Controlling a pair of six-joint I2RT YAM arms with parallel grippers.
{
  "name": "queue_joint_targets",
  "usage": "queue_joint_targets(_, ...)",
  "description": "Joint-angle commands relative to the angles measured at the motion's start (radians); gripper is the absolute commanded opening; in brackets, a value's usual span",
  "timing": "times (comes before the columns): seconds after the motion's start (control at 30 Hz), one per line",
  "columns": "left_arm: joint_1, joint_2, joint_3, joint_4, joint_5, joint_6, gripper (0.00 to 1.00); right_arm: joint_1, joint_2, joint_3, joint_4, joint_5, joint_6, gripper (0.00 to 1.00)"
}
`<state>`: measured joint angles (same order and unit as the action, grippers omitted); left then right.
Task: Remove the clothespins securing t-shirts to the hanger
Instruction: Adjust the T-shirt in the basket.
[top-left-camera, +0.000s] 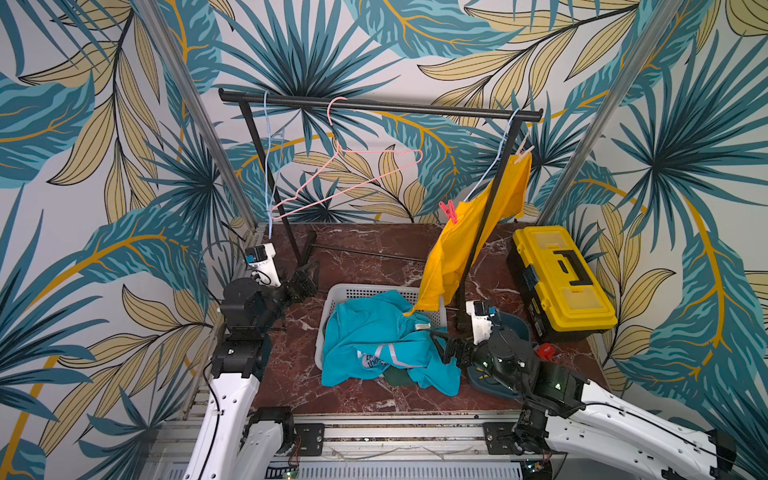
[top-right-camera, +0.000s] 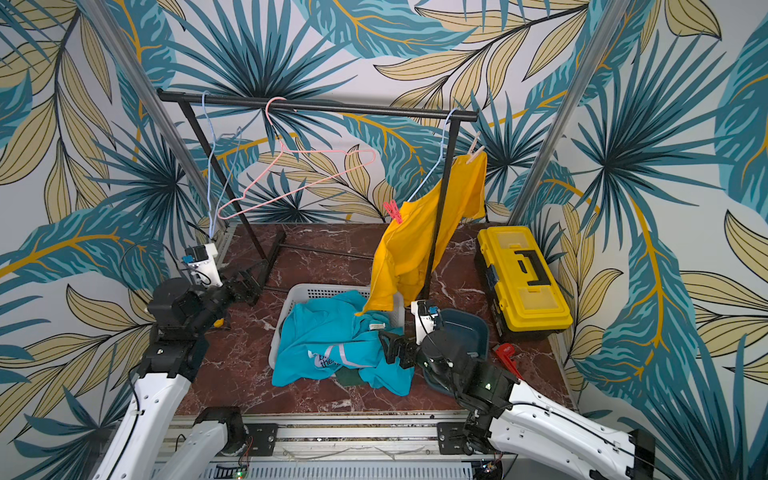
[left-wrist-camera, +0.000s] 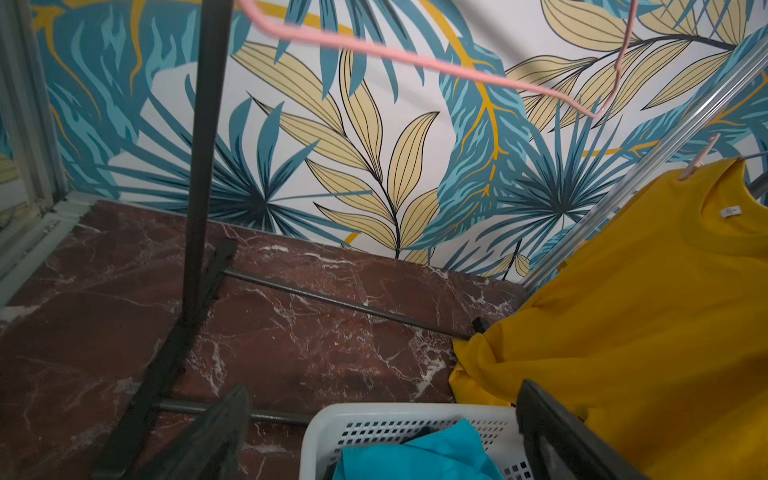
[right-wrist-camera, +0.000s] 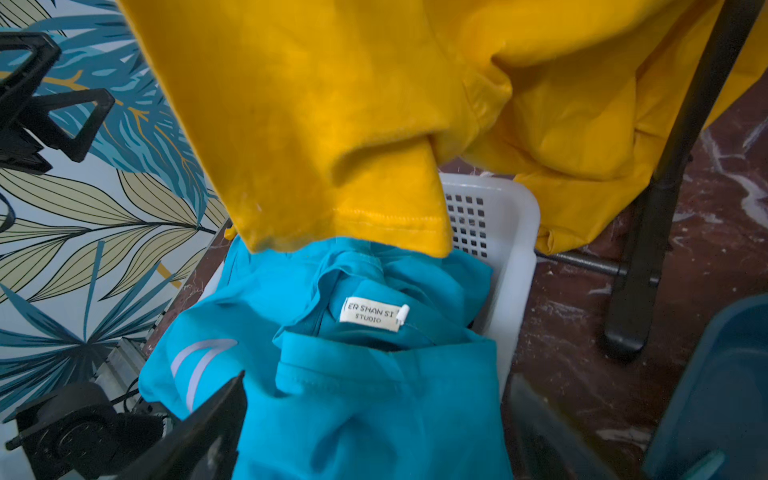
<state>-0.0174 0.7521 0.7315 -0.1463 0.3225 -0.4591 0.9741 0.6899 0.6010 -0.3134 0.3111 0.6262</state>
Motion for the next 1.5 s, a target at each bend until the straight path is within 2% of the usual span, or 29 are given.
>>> queue_joint_targets(0.0,-0.102,-0.019,-0.025,-0.046,-0.087,-0.048,1.0,0.001,0.046,0.011,-0.093,-0.075,0.085,0.96)
queue_joint_targets(0.07,-0.179,0.0,-0.039,-0.068,-0.133,-0.064,0.99,0.003,0.098,0.008,-0.075,-0.123,0.09,0.88)
queue_joint_targets(0.17,-0.267,0.02,-0.06,-0.072,-0.144,-0.11,0.99,0.009,0.15,0.015,-0.03,-0.162,0.103,0.79)
queue_joint_targets(0.33,-0.407,0.096,-0.054,-0.071,-0.207,-0.158,1.0,0.02,0.162,0.009,0.06,-0.178,0.108,0.76)
queue_joint_targets(0.47,-0.418,0.218,-0.049,-0.054,-0.139,-0.218,1.0,0.019,0.218,0.018,0.119,-0.215,0.106,0.67)
queue_joint_targets(0.53,-0.424,0.256,-0.046,-0.042,-0.136,-0.199,1.0,0.021,0.251,0.036,0.14,-0.228,0.085,0.63)
queue_joint_targets(0.7,-0.422,0.277,-0.025,-0.03,-0.262,-0.111,1.0,0.02,0.355,0.087,0.224,-0.256,0.012,0.6)
queue_joint_targets(0.83,-0.418,0.378,0.019,-0.019,-0.206,-0.098,1.0,0.018,0.487,0.155,0.279,-0.255,-0.029,0.56)
queue_joint_targets(0.97,-0.382,0.456,0.057,-0.019,-0.178,-0.1,1.0,0.007,0.653,0.253,0.32,-0.321,-0.079,0.55)
queue_joint_targets(1.1,-0.333,0.438,0.087,-0.021,-0.177,-0.099,0.99,-0.021,0.787,0.308,0.402,-0.395,-0.102,0.54)
queue_joint_targets(1.27,-0.295,0.416,0.1,-0.021,-0.191,-0.098,1.0,-0.105,0.94,0.312,0.561,-0.519,-0.054,0.53)
queue_joint_targets(1.33,-0.294,0.406,0.1,-0.021,-0.201,-0.085,1.0,-0.128,0.994,0.308,0.592,-0.536,-0.038,0.53)
queue_joint_targets(1.47,-0.293,0.381,0.101,-0.028,-0.218,-0.057,1.0,-0.132,1.082,0.308,0.61,-0.55,-0.089,0.55)
